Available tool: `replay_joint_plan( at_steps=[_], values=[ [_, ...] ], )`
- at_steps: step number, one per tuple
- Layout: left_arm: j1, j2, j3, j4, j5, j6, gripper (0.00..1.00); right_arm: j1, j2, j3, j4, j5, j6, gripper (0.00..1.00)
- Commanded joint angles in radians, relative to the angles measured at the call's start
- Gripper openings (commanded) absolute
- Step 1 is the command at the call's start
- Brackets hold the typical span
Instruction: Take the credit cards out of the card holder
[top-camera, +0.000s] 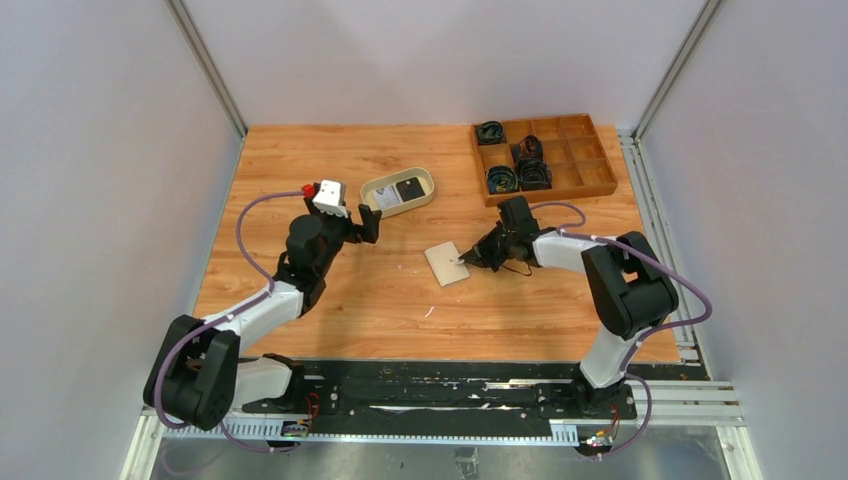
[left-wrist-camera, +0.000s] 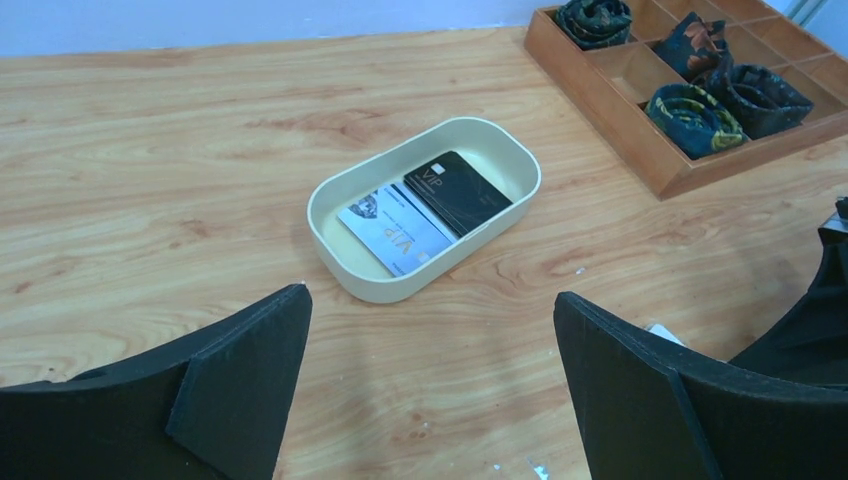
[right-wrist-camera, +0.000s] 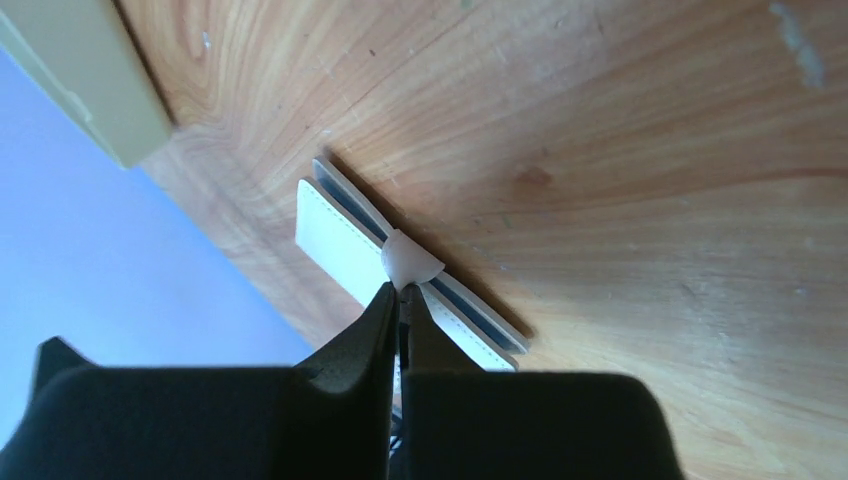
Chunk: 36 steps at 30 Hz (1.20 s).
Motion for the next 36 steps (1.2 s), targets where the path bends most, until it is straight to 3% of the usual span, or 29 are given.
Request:
replay_joint_plan(
  at_steps=[1,11,22,30,36],
  values=[
    [-0.019,-0.036,-0.004,-0.007,-0.028,0.013,1.0,-0.013,-0.066,-0.059,0.236,-0.037,0.17,0.0],
    [-0.049,0.028,0.032,-0.065,0.122,-0.096,1.0,-0.012,-0.203,-0.041,0.193,0.01,0.206,0.0],
    [-0.127,0.174,0.09,-0.065,0.184,-0.142,1.0,-0.052,-0.215,-0.184,0.278,0.087,0.245,0.0],
    [-0.159,0.278,0.148,-0.072,0.217,-0.163,1.0,-0.19,-0.261,-0.328,0.261,0.079,0.129,0.0],
    [-0.188,0.387,0.212,-0.153,0.214,-0.301,1.0,-0.265,-0.269,-0.364,0.209,0.04,0.004,0.0]
  ],
)
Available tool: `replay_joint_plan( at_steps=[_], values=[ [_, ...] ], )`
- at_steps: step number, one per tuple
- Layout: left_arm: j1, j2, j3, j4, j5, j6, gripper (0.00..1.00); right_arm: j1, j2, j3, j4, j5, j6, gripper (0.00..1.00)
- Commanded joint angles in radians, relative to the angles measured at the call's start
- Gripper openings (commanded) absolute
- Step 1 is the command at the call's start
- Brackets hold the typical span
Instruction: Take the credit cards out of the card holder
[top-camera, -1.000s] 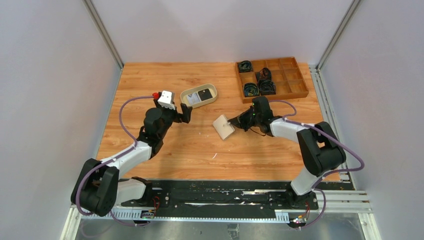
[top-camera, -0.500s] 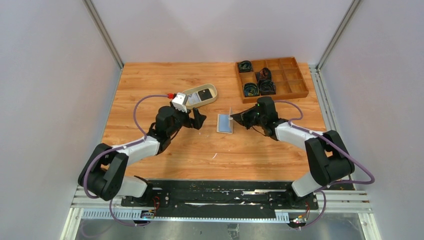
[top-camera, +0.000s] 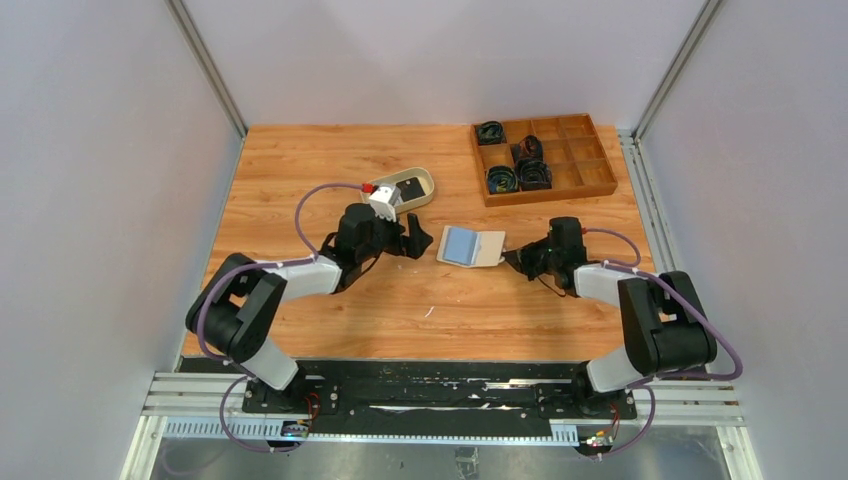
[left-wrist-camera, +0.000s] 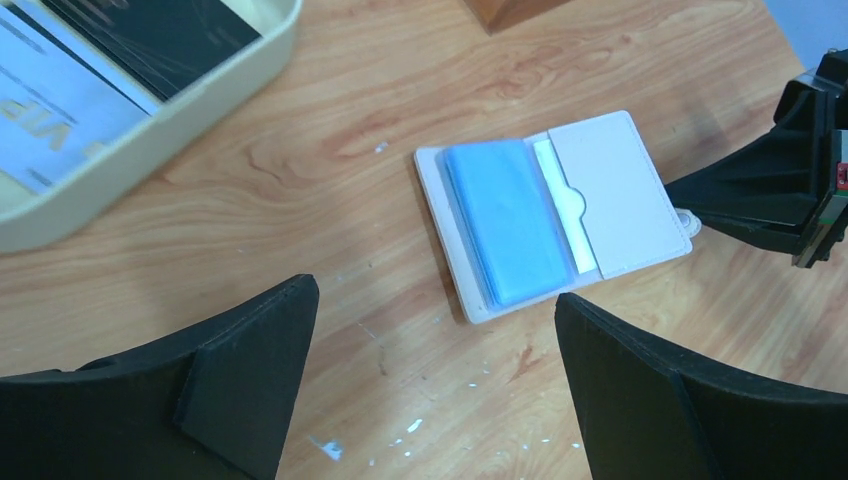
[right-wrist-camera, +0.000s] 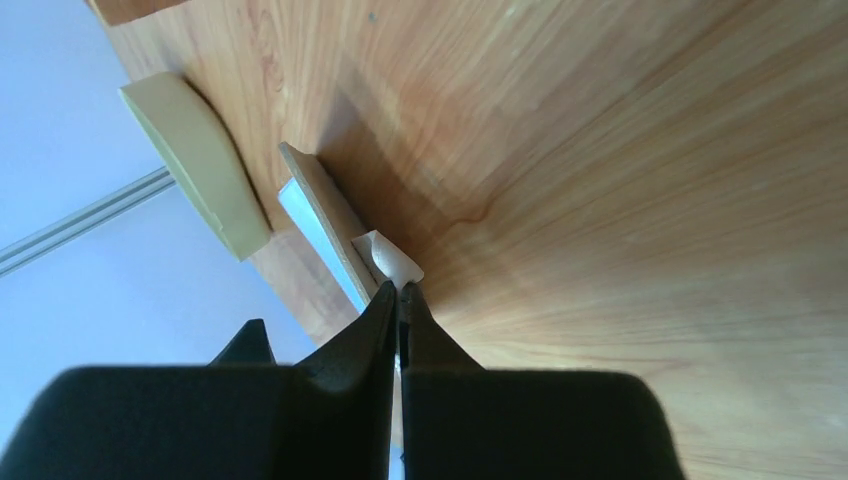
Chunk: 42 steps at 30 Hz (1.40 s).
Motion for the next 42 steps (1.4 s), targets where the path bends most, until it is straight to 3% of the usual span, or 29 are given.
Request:
replay_joint_plan(
  at_steps=[1,11,17,21,24,26,35,42],
  values=[
    [-0.016,0.067,0.039,-0.065,0.012,-0.138,1.0,-0.05,-0.007,-0.02,-0.042,-0.028,-0.118,0.0],
    [-0.017,0.234,0.136,-0.103,0.172,-0.328,1.0,-0.07,0.114,0.022,0.062,-0.142,-0.171,0.0],
    [-0.015,0.29,0.13,-0.087,0.19,-0.409,0.89,-0.07,0.159,0.012,0.14,-0.187,-0.161,0.0],
    [-0.006,0.384,0.092,0.078,0.238,-0.555,0.83,-0.075,0.169,0.002,0.17,-0.208,-0.161,0.0],
    [0.003,0.471,0.036,0.356,0.274,-0.71,0.74,-0.082,0.169,-0.005,0.181,-0.221,-0.161,0.0],
    [0.005,0.505,0.011,0.449,0.276,-0.769,0.68,-0.09,0.164,-0.01,0.188,-0.225,-0.161,0.0],
    [0.016,0.455,-0.072,0.545,0.186,-0.792,0.63,-0.1,0.153,-0.016,0.194,-0.228,-0.173,0.0],
    [0.016,0.484,-0.087,0.597,0.18,-0.819,0.49,-0.1,0.151,-0.015,0.2,-0.241,-0.177,0.0]
  ],
)
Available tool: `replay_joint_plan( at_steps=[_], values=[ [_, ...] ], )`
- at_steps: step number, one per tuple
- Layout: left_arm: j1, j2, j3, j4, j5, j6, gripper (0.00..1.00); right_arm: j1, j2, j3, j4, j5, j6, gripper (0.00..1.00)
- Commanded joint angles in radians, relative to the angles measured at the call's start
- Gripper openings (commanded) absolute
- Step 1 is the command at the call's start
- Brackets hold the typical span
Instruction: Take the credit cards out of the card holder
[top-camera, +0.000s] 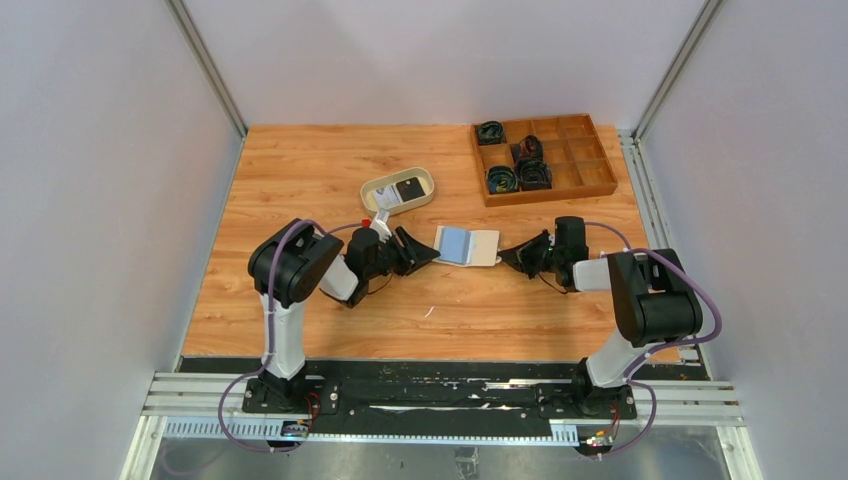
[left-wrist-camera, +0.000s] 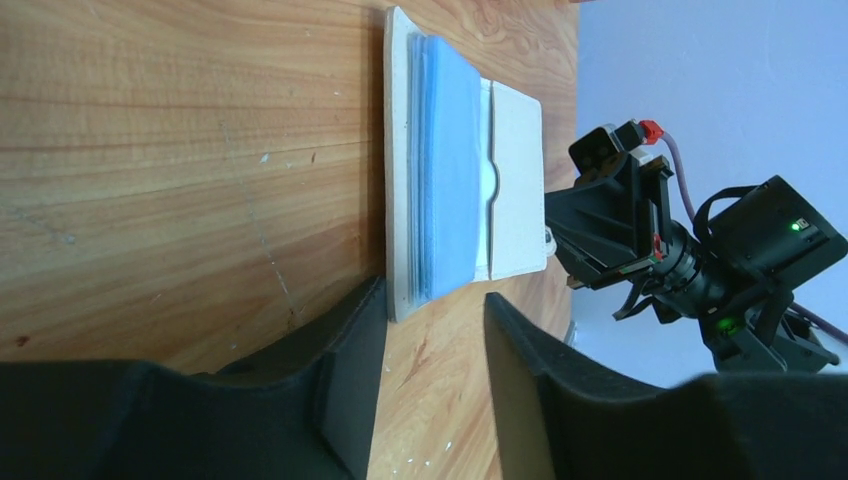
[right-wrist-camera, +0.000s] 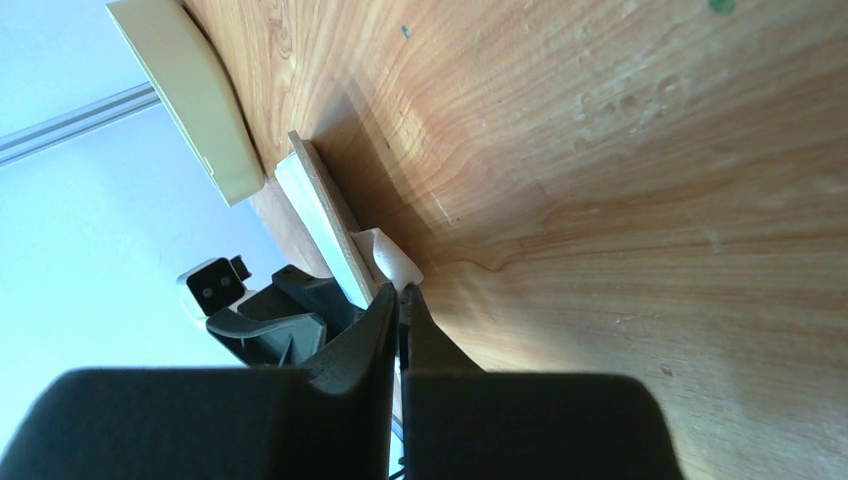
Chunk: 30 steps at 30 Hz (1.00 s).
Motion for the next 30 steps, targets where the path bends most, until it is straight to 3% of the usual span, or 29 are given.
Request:
replay_joint_plan(
  at_steps=[1,8,11,14,21,24,28,30],
  values=[
    [0.006,0.018,-0.023,0.038,-0.027,-0.009,0.46,-0.017,-0.011,-0.018,0.009,-0.016,-0.023,0.0],
    [0.007,0.028,-0.015,0.048,-0.014,-0.015,0.3,-0.017,-0.026,-0.022,0.0,-0.015,-0.027,0.0],
    [0.006,0.04,-0.019,0.078,-0.007,-0.028,0.18,-0.017,-0.028,-0.022,0.002,-0.014,-0.029,0.0],
    [0.007,0.047,-0.018,0.091,0.005,-0.032,0.0,-0.017,-0.028,-0.02,0.0,-0.016,-0.031,0.0],
    [0.008,0.024,-0.032,0.096,0.013,-0.017,0.0,-0.017,-0.028,0.007,-0.03,-0.042,-0.086,0.0],
    [0.007,-0.02,-0.061,0.077,-0.003,-0.006,0.0,-0.015,-0.079,0.091,-0.19,-0.032,-0.221,0.14],
    [0.006,-0.081,-0.121,0.047,-0.045,0.007,0.0,0.017,-0.211,0.239,-0.496,0.13,-0.471,0.52],
    [0.006,-0.097,-0.155,0.056,-0.068,-0.007,0.0,0.062,-0.262,0.328,-0.63,0.26,-0.605,0.64]
  ],
)
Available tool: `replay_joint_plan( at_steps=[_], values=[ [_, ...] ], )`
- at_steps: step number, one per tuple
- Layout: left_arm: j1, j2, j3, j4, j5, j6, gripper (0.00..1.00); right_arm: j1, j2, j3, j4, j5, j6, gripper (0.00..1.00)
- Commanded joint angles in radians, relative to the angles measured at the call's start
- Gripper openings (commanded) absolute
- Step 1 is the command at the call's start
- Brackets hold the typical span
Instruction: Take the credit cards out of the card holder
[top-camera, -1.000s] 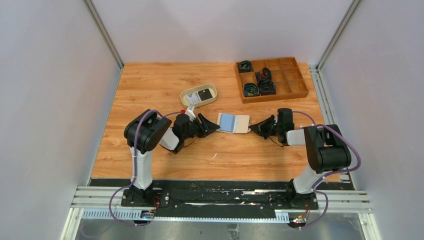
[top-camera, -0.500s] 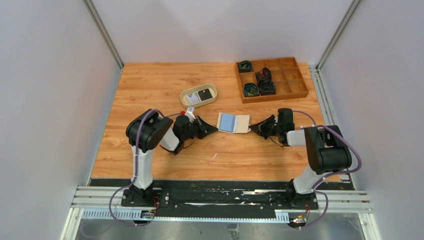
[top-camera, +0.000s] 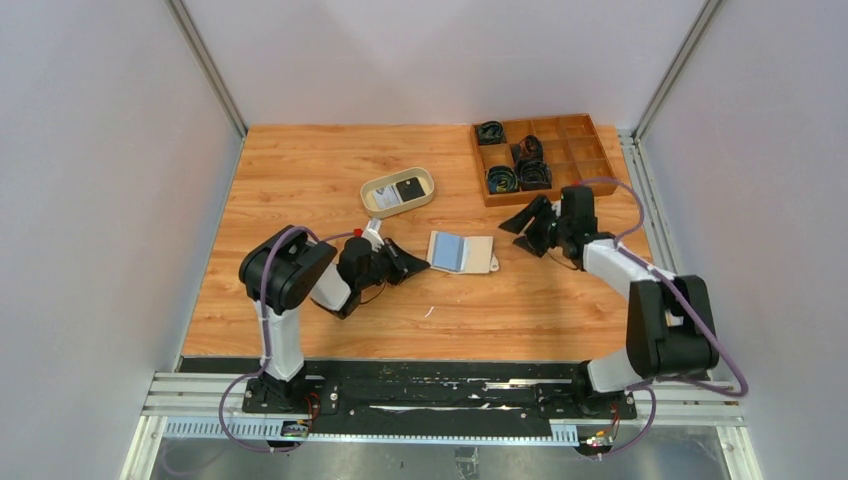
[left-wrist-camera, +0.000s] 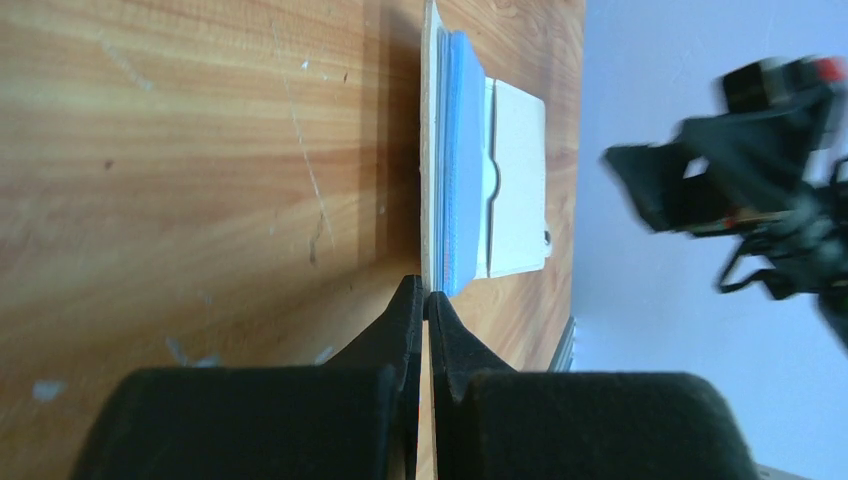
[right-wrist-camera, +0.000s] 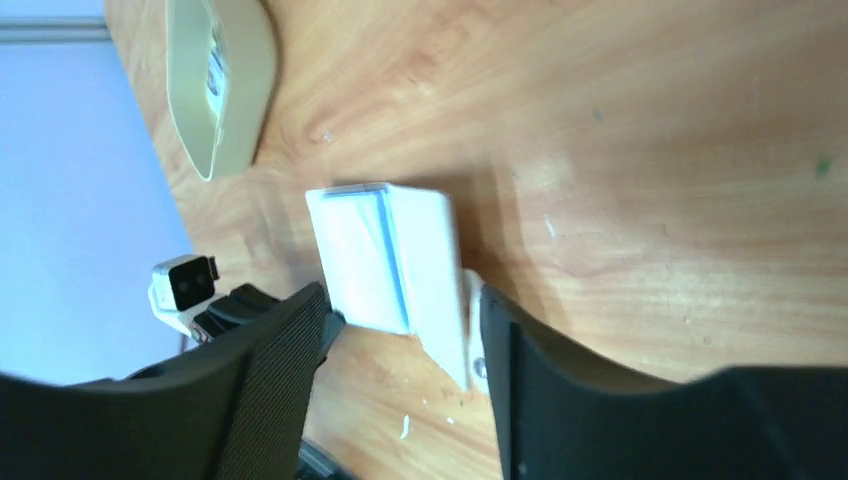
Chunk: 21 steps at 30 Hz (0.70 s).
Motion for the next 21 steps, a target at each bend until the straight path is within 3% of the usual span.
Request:
replay_joint_plan(
  at_steps=[1,3,5,8,13,21],
  values=[
    [0.004,-0.052,-0.072,0.041,-0.065,-0.007,0.0,0.112,-0.137,0.215,-0.375,0.268,-0.364,0.74],
    [-0.002,-0.05,-0.1,0.076,-0.085,-0.039,0.0,0.231,-0.145,0.291,-0.451,0.421,-0.475,0.8],
    [-0.019,-0.056,-0.119,0.093,-0.122,-0.051,0.0,0.341,-0.102,0.379,-0.475,0.481,-0.553,0.83],
    [-0.039,-0.074,-0.142,0.089,-0.163,-0.055,0.0,0.43,0.002,0.471,-0.532,0.493,-0.566,0.84],
    [-0.064,-0.113,-0.19,0.095,-0.25,-0.07,0.0,0.575,0.261,0.707,-0.711,0.65,-0.596,0.88],
    [-0.097,-0.029,-0.233,0.275,-0.309,-0.157,0.0,0.673,0.47,0.909,-0.827,0.747,-0.571,0.91]
  ],
)
